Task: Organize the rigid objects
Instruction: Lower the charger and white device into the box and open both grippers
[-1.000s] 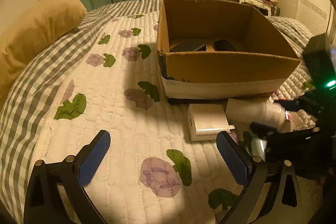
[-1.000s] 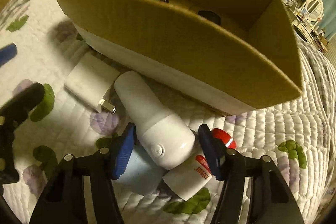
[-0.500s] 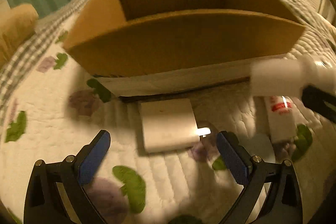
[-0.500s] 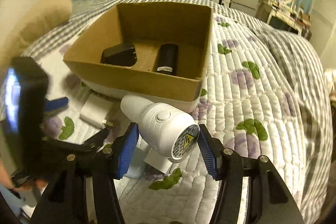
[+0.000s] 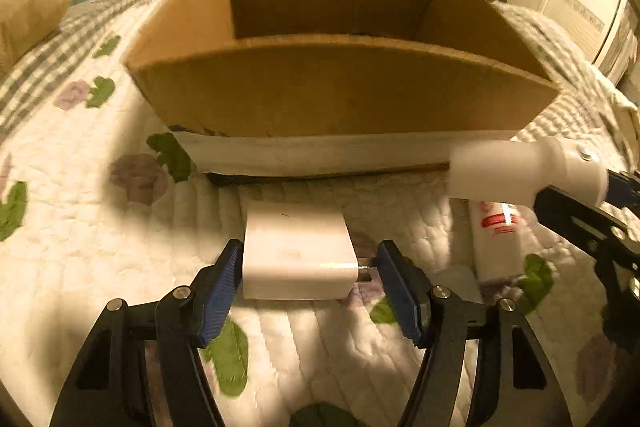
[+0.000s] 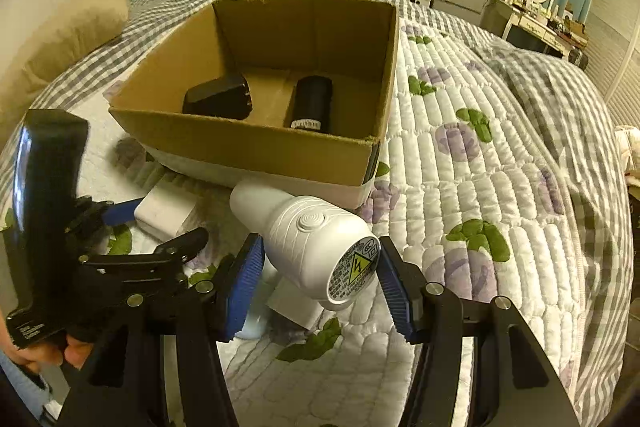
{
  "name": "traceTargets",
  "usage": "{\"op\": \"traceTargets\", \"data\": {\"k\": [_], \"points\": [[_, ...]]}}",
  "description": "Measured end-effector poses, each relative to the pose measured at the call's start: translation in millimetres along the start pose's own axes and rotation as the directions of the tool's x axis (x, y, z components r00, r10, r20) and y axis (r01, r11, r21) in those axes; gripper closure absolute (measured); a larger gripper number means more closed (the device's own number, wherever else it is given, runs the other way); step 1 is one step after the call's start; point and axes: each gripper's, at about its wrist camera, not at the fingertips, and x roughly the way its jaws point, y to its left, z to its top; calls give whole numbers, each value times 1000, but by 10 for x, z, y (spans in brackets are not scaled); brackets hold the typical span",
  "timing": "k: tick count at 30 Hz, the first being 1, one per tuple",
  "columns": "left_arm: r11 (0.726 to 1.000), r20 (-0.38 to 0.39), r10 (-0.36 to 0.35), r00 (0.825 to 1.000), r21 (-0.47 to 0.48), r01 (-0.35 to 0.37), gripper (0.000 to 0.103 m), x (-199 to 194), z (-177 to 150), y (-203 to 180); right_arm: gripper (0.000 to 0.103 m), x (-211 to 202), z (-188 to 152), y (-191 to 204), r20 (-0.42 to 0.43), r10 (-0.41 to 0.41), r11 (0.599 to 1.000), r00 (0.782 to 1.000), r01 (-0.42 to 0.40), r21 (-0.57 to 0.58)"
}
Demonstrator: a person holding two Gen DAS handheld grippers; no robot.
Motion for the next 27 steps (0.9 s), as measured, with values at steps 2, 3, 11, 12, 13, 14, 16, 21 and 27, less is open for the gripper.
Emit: {"op": "traceTargets", "data": {"k": [2, 3, 11, 12, 13, 14, 16, 21, 27], "points": [[1000, 26, -4, 1000, 7, 4, 35, -127, -21, -11, 47, -73, 9, 27, 18, 1, 1000, 1000, -1, -4], [1000, 41, -11, 999, 6, 11, 35, -209, -29, -5, 47, -112, 14, 35, 28, 2, 1000, 1000, -2, -5], [999, 115, -45, 992, 27, 42, 35, -660, 58, -10, 47, -406, 96, 92, 79, 6, 1000, 997, -4, -23], [998, 125, -53, 991, 26, 50, 35, -721, 118, -12, 47, -449, 119, 96, 87, 6, 1000, 996, -4, -27], [998, 135, -59, 989, 26, 56, 35, -792, 131, -37, 47, -484, 142, 96, 96, 6, 1000, 995, -3, -29], [998, 150, -63, 987, 30, 59, 35, -855, 169, -38, 47, -531, 180, 99, 105, 6, 999, 994, -3, -34], [997, 191, -61, 980, 51, 52, 35, -1021, 290, -71, 47, -630, 277, 95, 132, 0, 999, 991, 6, -42], [995, 259, -65, 964, 93, 42, 35, -1199, 602, -116, 47, -849, 659, 56, 208, -5, 999, 978, 15, -47], [994, 301, 0, 954, 103, -33, 35, -1054, 1059, -139, 47, -954, 1142, 86, 280, -65, 995, 958, 85, -58]]}}
